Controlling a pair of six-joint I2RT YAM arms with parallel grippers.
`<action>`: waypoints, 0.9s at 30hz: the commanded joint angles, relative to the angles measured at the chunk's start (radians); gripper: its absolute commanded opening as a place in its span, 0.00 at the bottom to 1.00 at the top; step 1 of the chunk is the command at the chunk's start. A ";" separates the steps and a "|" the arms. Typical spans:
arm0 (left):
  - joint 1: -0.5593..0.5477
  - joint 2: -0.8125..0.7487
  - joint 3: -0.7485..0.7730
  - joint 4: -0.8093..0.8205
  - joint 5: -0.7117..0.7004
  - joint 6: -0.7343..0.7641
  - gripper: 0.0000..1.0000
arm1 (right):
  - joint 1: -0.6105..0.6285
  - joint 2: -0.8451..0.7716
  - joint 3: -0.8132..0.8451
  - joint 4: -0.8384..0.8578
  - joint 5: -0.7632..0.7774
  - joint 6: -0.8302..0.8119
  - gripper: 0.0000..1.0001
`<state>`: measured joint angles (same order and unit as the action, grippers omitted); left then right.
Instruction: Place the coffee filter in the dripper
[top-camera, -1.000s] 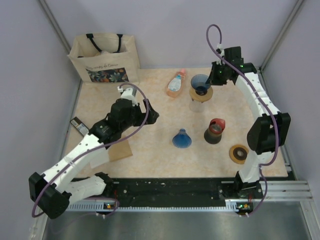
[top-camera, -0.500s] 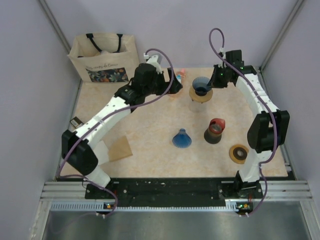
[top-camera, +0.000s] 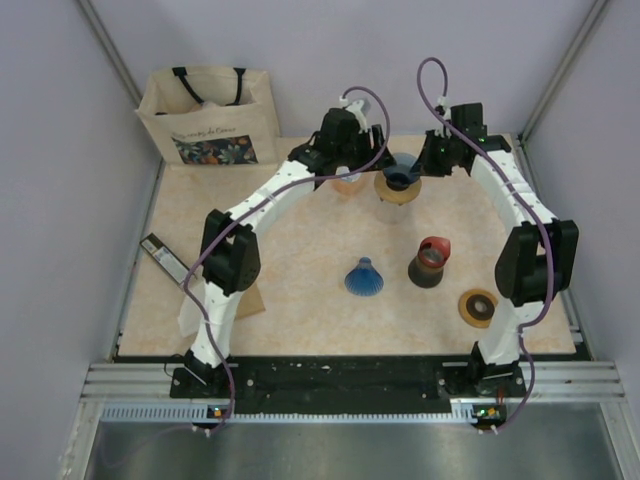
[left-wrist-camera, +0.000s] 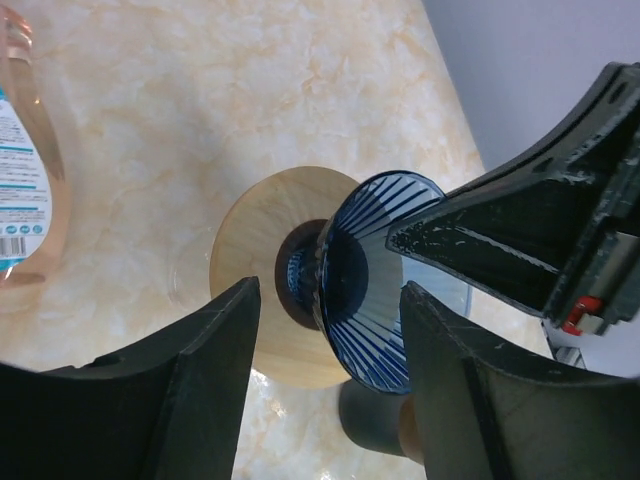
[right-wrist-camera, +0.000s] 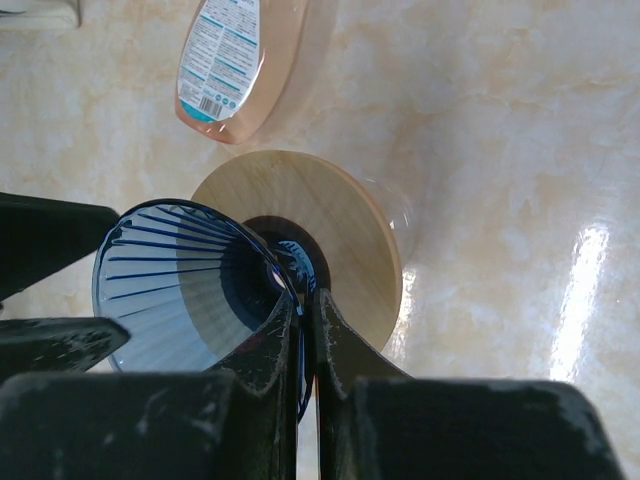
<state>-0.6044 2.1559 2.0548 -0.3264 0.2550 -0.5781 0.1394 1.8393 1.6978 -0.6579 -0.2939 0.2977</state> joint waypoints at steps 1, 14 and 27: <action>0.003 0.054 0.097 0.032 0.050 -0.003 0.60 | -0.006 0.003 -0.033 -0.012 -0.008 -0.052 0.00; 0.005 0.142 0.120 -0.040 -0.019 -0.039 0.00 | 0.014 0.084 -0.058 -0.055 0.002 -0.074 0.00; 0.018 0.274 0.288 -0.456 -0.181 -0.066 0.00 | -0.024 0.233 -0.156 -0.095 0.062 -0.029 0.00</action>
<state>-0.6086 2.3459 2.3264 -0.5117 0.1528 -0.6239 0.1307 1.8931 1.6703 -0.5514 -0.3569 0.3000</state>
